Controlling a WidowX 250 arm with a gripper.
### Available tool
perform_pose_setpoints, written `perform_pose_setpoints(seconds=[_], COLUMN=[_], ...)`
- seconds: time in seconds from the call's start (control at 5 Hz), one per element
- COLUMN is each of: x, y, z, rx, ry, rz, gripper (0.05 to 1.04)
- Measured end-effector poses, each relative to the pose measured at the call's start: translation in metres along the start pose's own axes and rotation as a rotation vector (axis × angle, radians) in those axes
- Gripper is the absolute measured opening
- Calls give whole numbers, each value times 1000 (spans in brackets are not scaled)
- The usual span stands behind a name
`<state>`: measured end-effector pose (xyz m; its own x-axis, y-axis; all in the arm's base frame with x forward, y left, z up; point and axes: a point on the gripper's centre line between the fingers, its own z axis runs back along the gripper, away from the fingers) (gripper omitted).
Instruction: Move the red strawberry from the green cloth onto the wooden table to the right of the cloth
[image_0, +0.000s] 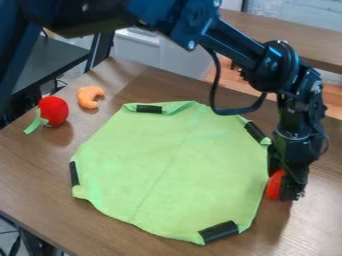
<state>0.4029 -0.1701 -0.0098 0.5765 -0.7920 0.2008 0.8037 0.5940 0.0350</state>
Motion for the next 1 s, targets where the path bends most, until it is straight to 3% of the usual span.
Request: perform_pose_setpoints(seconds=[0.2,0.6,0.8,1.0], x=[0,-3,-9,-24], y=[-1,-8,5,4], z=[-1,5,44,64], rx=[-1,-35,-1,-22], ry=[1,-41,-133,-172], rz=[-12,-46,-24,-21], gripper=[1004,1000,1001,1000])
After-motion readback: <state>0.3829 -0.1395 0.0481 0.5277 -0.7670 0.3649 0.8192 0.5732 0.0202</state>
